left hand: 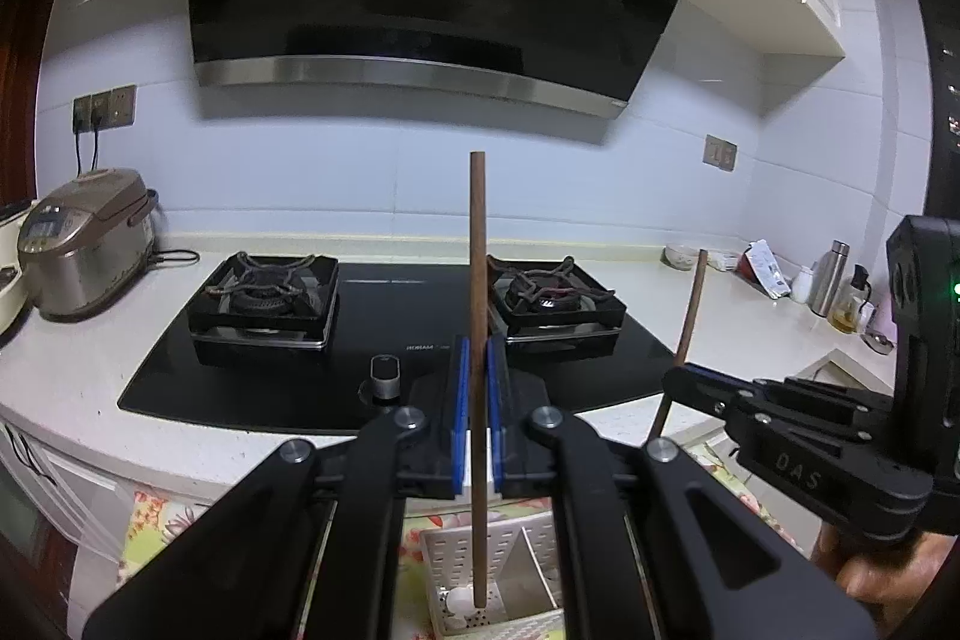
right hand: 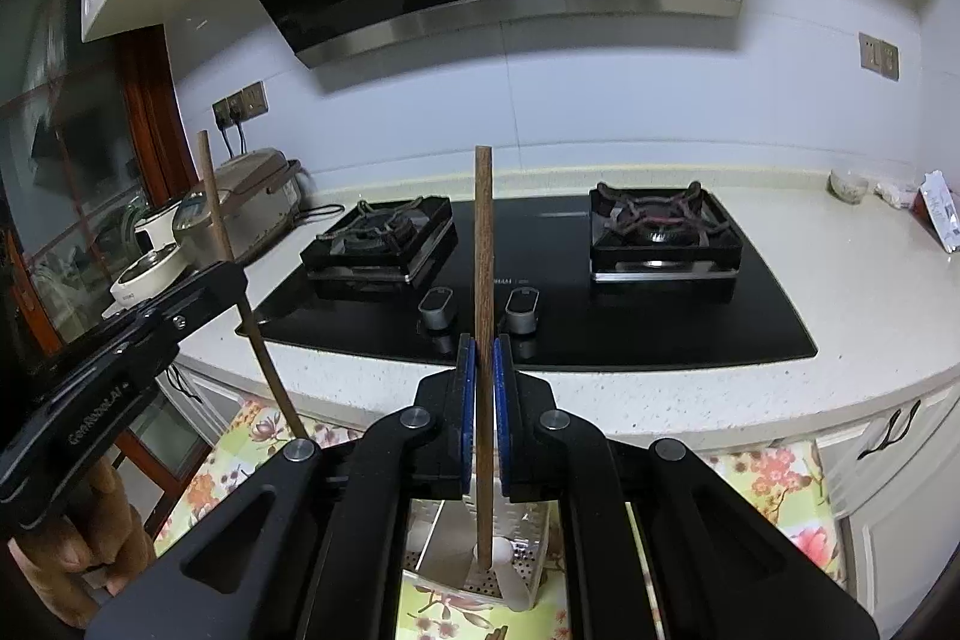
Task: Organize utensils
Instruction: 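Lower the chopsticks into the white basket and open both tools, then move both open tools down to the loose chopsticks on the tablecloth, then grasp a brown chopstick with the left tool while the right tool grasps another, then lift the held chopsticks upright with both tools toward the basket, then lower the chopsticks into the white basket and open both tools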
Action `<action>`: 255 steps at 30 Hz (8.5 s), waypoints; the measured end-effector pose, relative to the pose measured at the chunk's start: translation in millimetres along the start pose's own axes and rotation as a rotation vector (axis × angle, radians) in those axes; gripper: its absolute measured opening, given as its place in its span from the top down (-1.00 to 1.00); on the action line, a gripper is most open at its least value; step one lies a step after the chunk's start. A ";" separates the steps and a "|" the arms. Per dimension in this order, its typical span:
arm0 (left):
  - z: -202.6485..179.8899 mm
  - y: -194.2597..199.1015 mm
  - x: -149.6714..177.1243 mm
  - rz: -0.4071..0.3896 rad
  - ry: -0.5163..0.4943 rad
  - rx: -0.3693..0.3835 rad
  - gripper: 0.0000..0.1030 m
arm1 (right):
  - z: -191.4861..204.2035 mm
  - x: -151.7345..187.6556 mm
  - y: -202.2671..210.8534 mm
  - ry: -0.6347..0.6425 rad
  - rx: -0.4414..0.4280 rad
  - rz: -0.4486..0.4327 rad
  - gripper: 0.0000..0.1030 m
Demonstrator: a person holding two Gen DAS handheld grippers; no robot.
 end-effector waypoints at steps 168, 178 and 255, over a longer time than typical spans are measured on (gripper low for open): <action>40.7 59.7 320.0 0.569 -0.077 -0.112 0.88 | -34.1 298.3 8.3 0.029 0.079 0.439 0.86; 35.0 90.6 278.2 0.447 -0.015 -0.062 0.88 | -22.6 267.1 44.8 0.035 0.056 0.352 0.87; 13.8 -13.0 -7.5 0.022 0.056 0.027 0.89 | 0.4 9.6 -13.9 -0.001 -0.015 0.043 0.87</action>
Point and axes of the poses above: each gripper's, at about its wrist camera, not at the fingertips, and y roughly against the way its jaws point, z to its left, x to its underside, the point moved 6 cm from there along -y, roughly the way its jaws point, and after that the axes turned 3 degrees about -x, right-handed, at the moved point
